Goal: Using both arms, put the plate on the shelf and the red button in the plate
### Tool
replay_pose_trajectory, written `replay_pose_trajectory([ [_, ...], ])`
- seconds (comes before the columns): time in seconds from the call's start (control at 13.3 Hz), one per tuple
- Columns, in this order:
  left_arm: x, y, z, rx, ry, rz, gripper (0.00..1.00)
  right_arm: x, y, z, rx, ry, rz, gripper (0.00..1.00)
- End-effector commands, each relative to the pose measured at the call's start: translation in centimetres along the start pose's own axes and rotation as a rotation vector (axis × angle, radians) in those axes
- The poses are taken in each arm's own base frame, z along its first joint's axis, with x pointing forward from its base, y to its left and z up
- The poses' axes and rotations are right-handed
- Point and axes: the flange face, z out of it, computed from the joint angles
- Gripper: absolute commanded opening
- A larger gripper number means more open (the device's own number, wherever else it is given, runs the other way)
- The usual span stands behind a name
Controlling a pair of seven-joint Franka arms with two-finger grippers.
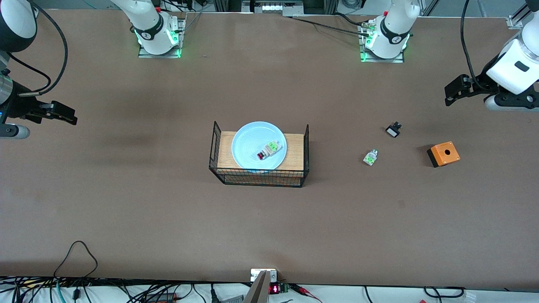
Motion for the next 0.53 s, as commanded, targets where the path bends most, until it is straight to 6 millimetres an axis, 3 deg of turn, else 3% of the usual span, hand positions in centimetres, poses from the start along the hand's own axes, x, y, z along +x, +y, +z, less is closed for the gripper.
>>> replay_pose_trajectory([
  [0.0,-0.64,0.16,-0.4,-0.018,0.008,0.013,1.0,-0.69,0.28,-0.85,0.019,0.002,-0.011,1.0],
  [0.45,-0.55,0.41,-0.74,-0.036,0.014,0.011,1.0,-0.69,0.2,-0.85,0.019,0.002,-0.012,1.0],
])
